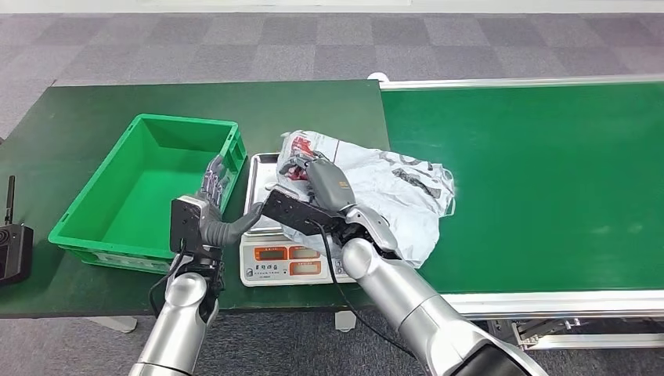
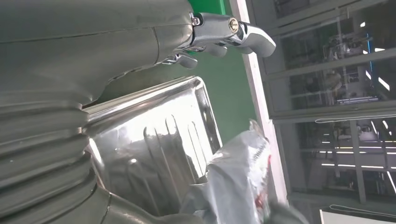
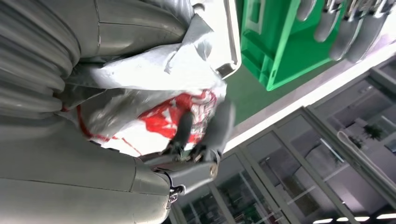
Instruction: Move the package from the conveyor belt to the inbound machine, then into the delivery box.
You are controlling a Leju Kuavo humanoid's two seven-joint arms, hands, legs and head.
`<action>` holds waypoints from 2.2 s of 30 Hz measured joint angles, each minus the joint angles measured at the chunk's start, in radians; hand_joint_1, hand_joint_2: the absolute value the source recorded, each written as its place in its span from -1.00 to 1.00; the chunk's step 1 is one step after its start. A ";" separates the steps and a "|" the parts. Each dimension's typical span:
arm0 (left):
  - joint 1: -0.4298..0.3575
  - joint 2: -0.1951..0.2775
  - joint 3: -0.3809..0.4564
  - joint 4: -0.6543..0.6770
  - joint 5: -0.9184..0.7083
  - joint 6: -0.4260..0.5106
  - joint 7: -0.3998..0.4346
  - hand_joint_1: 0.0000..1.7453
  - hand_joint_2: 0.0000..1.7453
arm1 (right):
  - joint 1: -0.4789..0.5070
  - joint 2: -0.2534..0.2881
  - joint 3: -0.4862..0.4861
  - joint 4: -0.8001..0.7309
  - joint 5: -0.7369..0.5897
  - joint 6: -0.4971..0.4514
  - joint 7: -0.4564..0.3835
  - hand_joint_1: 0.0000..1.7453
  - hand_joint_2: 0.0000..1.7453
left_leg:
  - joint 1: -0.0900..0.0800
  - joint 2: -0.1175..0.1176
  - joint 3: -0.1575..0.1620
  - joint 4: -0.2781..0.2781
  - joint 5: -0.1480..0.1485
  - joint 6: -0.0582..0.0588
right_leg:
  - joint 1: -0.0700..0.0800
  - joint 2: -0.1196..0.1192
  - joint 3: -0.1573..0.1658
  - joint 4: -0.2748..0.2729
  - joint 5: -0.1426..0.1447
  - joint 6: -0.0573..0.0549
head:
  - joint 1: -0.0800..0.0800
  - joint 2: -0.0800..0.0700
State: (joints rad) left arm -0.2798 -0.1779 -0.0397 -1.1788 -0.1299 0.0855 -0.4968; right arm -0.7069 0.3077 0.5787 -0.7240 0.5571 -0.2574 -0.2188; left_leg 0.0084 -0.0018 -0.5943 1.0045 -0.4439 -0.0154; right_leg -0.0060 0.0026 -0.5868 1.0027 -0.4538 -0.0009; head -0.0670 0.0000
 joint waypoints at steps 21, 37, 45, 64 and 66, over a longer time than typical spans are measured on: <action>0.002 0.002 0.002 -0.040 -0.020 -0.004 -0.006 -1.00 1.00 | -0.046 0.022 -0.023 -0.007 -0.224 0.170 -0.077 -1.00 1.00 | 0.000 0.000 0.000 0.000 0.000 0.000 | 0.000 0.000 0.000 0.000 0.000 -0.001 | 0.000 0.000; 0.005 0.002 0.002 -0.042 -0.022 -0.010 -0.013 -1.00 1.00 | -0.070 0.036 -0.006 -0.008 -0.341 0.282 -0.202 -1.00 1.00 | 0.000 0.000 0.000 0.000 0.000 0.000 | 0.000 0.000 0.000 0.000 0.001 -0.001 | 0.000 0.000; 0.009 0.002 0.002 -0.042 -0.023 -0.010 -0.018 -1.00 1.00 | -0.066 0.035 -0.012 -0.033 -0.396 0.274 -0.237 -1.00 1.00 | 0.000 0.000 0.000 0.000 0.000 0.000 | 0.000 0.000 -0.001 0.000 0.001 -0.001 | 0.000 0.000; 0.008 0.005 0.002 -0.041 -0.176 0.000 -0.161 -1.00 1.00 | 0.050 -0.031 -0.173 -0.101 -0.868 0.732 -0.289 -1.00 1.00 | 0.000 0.000 0.000 0.000 0.000 0.000 | 0.000 0.000 -0.001 0.000 0.001 -0.001 | 0.000 0.000; 0.008 0.005 -0.004 -0.042 -0.192 -0.002 -0.171 -1.00 1.00 | 0.050 -0.031 -0.176 -0.101 -0.866 0.731 -0.287 -1.00 1.00 | 0.000 0.000 0.000 0.000 0.000 0.000 | 0.000 0.000 -0.001 0.000 0.001 -0.001 | 0.000 0.000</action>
State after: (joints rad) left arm -0.2720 -0.1724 -0.0432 -1.2203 -0.3220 0.0832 -0.6682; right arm -0.6566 0.2772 0.4030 -0.8247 -0.3092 0.4735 -0.5059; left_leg 0.0087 -0.0016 -0.5940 1.0047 -0.4437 -0.0156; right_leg -0.0056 0.0030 -0.5875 1.0025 -0.4531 -0.0016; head -0.0671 0.0000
